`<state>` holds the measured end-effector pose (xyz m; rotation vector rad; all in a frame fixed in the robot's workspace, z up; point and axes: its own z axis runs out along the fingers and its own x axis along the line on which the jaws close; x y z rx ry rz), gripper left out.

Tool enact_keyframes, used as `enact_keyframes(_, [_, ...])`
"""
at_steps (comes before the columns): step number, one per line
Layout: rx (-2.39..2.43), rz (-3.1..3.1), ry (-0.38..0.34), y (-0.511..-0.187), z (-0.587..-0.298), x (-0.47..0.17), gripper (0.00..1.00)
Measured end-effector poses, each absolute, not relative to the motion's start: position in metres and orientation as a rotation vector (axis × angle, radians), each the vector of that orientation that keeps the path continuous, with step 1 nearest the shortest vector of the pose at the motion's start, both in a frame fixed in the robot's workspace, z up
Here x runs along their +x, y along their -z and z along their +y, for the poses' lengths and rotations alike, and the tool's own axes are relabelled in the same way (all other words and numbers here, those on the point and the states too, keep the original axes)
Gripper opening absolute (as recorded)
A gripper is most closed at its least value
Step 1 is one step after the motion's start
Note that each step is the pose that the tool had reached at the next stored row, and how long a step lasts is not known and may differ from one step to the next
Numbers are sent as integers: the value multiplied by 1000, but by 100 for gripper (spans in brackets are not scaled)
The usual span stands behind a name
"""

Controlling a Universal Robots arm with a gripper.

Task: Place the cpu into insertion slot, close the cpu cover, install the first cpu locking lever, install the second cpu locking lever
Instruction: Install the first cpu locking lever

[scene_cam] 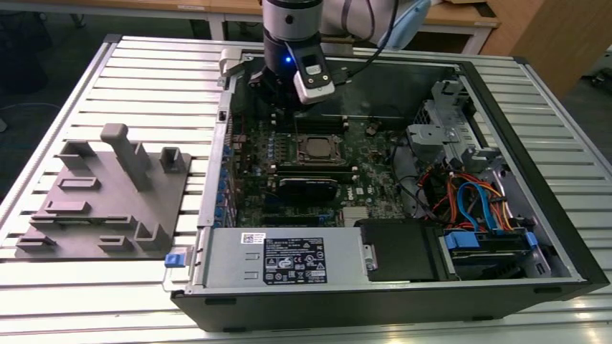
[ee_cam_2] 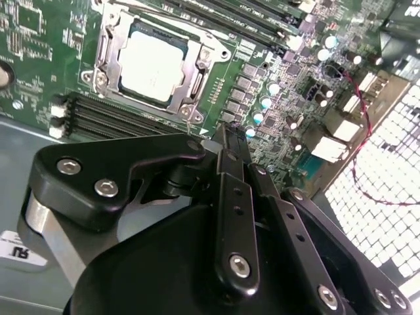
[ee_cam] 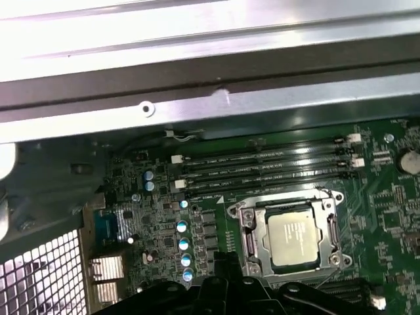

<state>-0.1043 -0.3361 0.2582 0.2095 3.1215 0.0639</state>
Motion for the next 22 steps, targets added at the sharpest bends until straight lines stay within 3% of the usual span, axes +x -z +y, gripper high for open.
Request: enact_keyframes(22, [52, 3123, -68, -253, -319, -107, 10])
